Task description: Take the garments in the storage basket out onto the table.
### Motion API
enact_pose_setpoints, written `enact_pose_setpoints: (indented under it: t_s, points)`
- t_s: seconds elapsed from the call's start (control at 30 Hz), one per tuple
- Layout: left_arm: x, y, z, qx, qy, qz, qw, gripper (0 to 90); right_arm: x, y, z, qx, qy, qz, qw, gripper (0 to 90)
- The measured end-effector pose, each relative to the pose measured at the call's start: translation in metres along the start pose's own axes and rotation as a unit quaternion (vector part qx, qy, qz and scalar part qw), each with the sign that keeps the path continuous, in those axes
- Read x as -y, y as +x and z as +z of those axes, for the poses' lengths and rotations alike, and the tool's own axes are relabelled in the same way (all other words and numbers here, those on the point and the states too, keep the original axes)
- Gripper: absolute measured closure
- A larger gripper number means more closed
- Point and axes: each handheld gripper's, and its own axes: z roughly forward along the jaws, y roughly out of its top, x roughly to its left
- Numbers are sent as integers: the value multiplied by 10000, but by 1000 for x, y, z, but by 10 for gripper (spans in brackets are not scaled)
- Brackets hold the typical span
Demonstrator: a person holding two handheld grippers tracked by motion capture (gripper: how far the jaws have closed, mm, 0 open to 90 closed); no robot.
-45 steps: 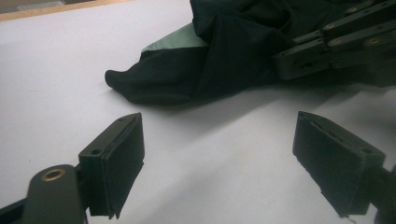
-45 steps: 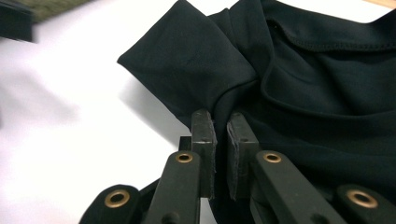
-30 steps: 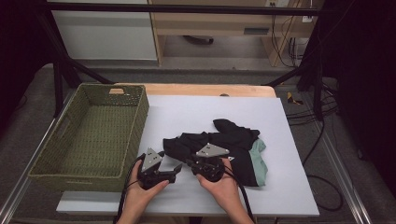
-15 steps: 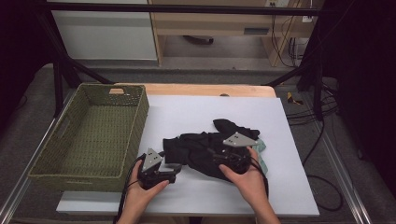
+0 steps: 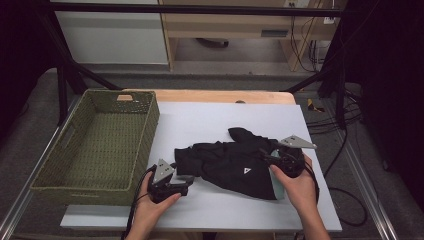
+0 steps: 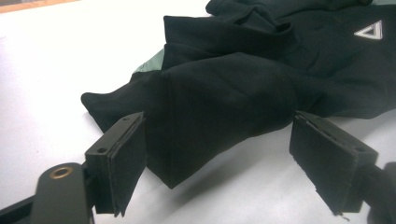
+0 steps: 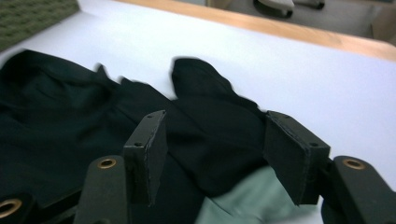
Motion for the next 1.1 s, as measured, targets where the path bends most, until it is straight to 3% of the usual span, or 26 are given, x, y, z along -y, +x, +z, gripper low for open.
enact_pose_setpoints:
  t_s: [0.23, 0.47, 0.5, 0.57, 0.7, 0.77, 0.9, 1.1]
  points:
    - [0, -2, 1, 22, 19, 8, 10000, 204, 21, -20, 8, 135, 299, 221, 9992, 394]
    - [1, -2, 1, 22, 21, 27, 10000, 216, 36, -22, 28, 64, 630, 329, 9975, 438]
    - [1, -2, 1, 32, 22, 9, 10000, 218, 37, -22, 30, 75, 690, 320, 9971, 460]
    - [0, -1, 1, 15, 13, 14, 10000, 219, 39, -22, 31, 37, 698, 324, 9970, 589]
    - [0, 0, 0, -3, 5, 7, 10000, 220, 44, -18, 33, -42, 841, 114, 9964, 811]
    - [0, 0, -1, -9, -5, 10, 10000, 220, 46, -18, 32, -27, 826, 56, 9966, 860]
    - [0, 1, -1, -6, -5, -2, 10000, 220, 46, -19, 24, 78, 686, 37, 9976, 873]
    - [0, 0, -1, 5, -3, 39, 10000, 242, 50, -27, 1, 256, 447, 178, 9985, 877]
